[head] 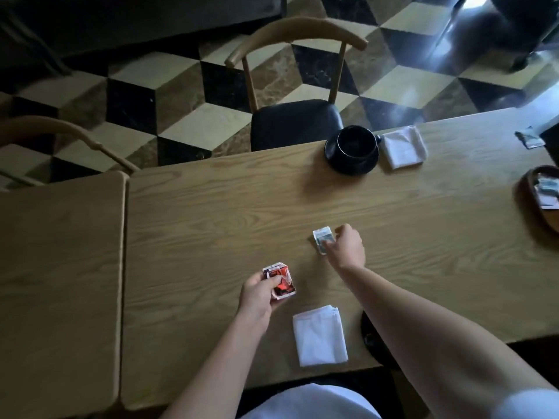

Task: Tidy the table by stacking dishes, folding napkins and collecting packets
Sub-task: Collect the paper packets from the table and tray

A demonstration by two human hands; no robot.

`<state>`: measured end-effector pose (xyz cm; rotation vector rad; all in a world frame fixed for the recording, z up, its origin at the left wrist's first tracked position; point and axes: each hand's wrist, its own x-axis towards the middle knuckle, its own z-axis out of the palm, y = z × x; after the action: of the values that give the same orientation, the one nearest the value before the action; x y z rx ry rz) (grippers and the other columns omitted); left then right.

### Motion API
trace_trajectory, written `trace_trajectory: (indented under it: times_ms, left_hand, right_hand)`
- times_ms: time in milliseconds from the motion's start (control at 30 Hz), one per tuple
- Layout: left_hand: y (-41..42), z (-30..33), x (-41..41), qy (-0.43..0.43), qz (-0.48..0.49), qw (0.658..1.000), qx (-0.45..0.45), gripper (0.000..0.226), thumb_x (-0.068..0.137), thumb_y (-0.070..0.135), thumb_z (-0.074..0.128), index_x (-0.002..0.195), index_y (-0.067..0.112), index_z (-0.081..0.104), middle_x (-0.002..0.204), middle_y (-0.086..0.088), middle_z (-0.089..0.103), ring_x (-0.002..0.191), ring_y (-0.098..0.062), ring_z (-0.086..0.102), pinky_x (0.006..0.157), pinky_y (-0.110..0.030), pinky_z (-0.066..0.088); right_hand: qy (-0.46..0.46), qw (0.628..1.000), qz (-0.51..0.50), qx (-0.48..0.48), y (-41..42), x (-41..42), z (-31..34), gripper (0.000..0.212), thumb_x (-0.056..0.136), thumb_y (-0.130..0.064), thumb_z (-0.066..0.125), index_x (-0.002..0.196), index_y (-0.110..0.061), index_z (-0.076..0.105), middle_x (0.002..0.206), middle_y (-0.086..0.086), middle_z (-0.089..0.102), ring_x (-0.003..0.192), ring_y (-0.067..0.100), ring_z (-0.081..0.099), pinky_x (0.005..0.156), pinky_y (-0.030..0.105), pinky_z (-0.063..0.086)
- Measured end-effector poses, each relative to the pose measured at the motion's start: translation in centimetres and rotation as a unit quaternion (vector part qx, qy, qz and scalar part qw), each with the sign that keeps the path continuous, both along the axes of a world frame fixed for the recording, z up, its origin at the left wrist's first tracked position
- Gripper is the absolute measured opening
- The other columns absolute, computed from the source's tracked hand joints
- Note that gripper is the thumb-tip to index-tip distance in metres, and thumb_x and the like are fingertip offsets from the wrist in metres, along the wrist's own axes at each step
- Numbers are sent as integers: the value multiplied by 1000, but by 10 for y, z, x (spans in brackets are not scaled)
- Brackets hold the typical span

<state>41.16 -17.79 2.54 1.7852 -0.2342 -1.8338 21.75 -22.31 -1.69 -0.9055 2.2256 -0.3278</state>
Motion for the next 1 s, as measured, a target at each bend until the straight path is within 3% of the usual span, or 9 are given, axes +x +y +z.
trace_trajectory:
  times_ms: [67,200,333,400,500,600,733,900,1000]
  left_hand:
    - [0,-2,0,-15,18,1000,7,21,90,-9,53,95,8,65,87,-14,70,78,-25,67,49,-31,58]
    - [7,-1,-4,-18,32,999,9,22,89,-12,54,93,7,64,84,-15,70,75,-27,67,48,-33,58]
    - [20,3,-8,-12,7,1000,2,21,89,-10,54,100,5,64,85,-16,70,74,-27,68,50,-33,58]
    - [26,7,-7,-14,6,1000,-3,21,89,-10,54,100,5,63,85,-16,69,73,-27,67,48,-31,57]
    - [33,13,-5,-17,-4,1000,-20,20,89,-9,53,94,8,63,84,-15,69,73,-26,66,53,-32,57]
    - [40,22,-11,-5,-18,999,-47,21,89,-9,52,90,9,63,79,-13,69,68,-24,66,62,-34,55]
    - [48,42,-31,35,-46,995,-86,20,88,-9,51,89,7,62,62,-7,72,50,-17,69,43,-26,53]
    - [59,63,-79,144,-109,981,-69,30,91,14,43,98,4,71,84,-19,75,69,-29,73,63,-41,61]
    - [67,71,-116,171,-161,967,-98,25,94,17,54,107,2,67,96,-21,73,78,-30,71,71,-44,61]
  right_hand:
    - [15,999,42,21,-4,-2,-7,38,85,-30,70,114,-11,55,121,14,56,106,37,63,83,38,47]
    - [2,996,56,67,-2,-6,-12,25,85,-22,62,107,-10,60,111,16,67,105,37,65,79,35,46]
    - [-21,995,59,73,15,-9,-8,16,78,-12,51,81,-8,67,90,15,70,86,35,66,67,28,41]
    - [-35,995,64,70,27,-7,-2,14,76,-9,52,74,-7,65,79,14,66,81,34,64,64,27,41]
    - [-63,997,39,18,44,-1,18,12,80,-12,59,78,-12,71,78,7,68,80,27,64,63,25,40]
    - [-185,980,-19,-65,69,9,56,5,81,-10,70,85,-10,66,83,8,72,66,17,66,59,23,44]
    - [-295,949,5,-108,112,12,104,15,84,-1,71,85,-8,58,71,5,67,42,1,56,42,13,39]
    - [-243,962,-28,-119,152,-21,136,12,83,-2,70,86,-8,60,73,5,67,49,7,56,44,13,38]
    - [-209,968,-61,-123,169,-56,146,11,82,-5,71,84,-11,61,74,8,67,53,12,57,43,14,39]
